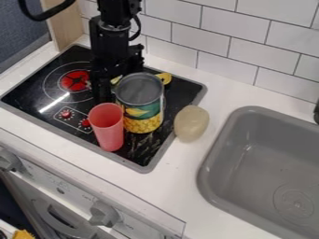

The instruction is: Move the silver pot above the yellow brush

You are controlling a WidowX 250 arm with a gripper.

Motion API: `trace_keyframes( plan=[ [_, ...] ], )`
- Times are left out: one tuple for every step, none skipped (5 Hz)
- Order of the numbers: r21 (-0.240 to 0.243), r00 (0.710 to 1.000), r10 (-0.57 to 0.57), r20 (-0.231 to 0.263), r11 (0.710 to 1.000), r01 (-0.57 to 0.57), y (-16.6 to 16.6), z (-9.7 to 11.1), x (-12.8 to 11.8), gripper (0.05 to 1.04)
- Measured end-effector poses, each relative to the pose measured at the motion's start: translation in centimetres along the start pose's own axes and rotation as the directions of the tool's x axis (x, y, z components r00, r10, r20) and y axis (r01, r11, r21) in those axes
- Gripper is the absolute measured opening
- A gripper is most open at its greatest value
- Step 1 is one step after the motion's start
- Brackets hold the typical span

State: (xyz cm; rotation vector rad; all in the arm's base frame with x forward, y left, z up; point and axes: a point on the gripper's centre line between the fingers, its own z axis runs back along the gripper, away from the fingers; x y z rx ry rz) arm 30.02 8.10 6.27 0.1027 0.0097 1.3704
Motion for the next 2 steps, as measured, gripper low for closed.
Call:
trace_keyframes(
  plan=[
    [-0.050, 1.000, 0.006, 0.014, 0.999, -0.005, -0.1, 2.3, 0.2, 1.000],
    [-0.091, 0.999, 0.021, 0.030, 0.996, -0.018, 0.6, 4.9, 0.2, 1.000]
  ],
)
